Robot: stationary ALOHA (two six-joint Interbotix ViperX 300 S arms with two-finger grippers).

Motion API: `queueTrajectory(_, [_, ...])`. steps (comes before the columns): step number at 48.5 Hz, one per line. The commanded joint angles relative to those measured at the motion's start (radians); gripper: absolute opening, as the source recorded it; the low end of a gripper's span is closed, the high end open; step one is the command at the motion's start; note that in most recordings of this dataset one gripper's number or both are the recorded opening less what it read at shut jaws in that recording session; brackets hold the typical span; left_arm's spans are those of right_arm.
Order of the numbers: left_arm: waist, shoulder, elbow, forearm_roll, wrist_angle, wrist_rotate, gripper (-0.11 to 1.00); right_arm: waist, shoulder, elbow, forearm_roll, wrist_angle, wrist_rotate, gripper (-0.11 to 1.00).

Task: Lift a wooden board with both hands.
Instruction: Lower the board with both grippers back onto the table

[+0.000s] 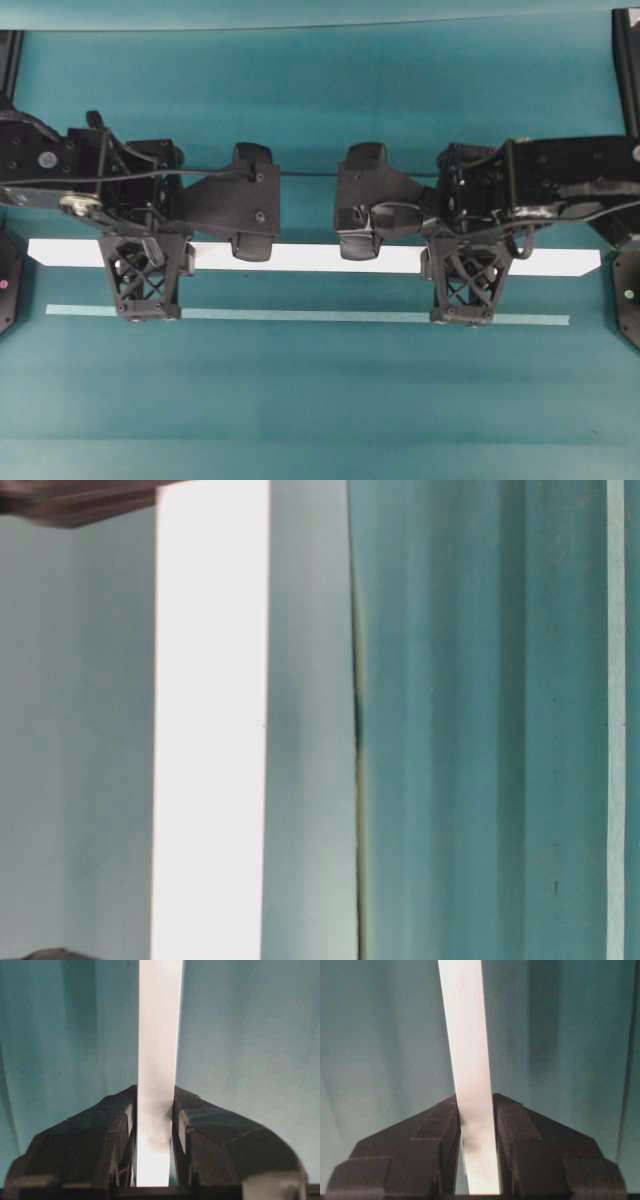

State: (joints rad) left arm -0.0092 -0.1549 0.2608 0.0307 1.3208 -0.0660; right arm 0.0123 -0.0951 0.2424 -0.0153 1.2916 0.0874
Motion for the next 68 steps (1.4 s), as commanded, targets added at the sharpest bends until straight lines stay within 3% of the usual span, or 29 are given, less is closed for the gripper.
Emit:
queueTrajectory(1, [0.012,0.005,0.017,0.003,-0.031,0.005,0.18,-0.005,0.002,0.028,-0.002,-0.034,-0.002,0.22])
queueTrajectory(27, [0.038,0.060,0.216,0.003,-0.265,-0.003,0.18,-0.014,0.054,0.218,-0.002,-0.264,-0.034,0.22])
queueTrajectory(68, [0.028,0.153,0.350,0.002,-0.485,-0.018,0.18,0.021,0.179,0.298,0.028,-0.456,-0.031,0.22])
